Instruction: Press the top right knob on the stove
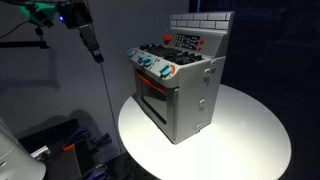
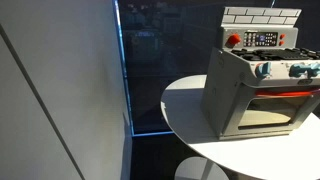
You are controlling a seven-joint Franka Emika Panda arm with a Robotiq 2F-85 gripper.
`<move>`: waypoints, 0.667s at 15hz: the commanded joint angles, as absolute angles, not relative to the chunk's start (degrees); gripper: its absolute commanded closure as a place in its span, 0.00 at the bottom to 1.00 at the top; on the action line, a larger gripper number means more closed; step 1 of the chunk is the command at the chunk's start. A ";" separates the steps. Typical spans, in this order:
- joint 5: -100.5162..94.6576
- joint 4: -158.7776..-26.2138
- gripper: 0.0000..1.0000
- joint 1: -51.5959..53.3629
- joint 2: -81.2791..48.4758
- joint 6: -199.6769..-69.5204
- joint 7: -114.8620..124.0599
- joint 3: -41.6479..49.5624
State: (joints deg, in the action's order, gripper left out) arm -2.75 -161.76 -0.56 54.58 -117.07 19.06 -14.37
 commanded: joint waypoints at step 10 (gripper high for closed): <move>-3.27 -161.06 0.00 -0.52 53.39 -116.74 19.40 -13.67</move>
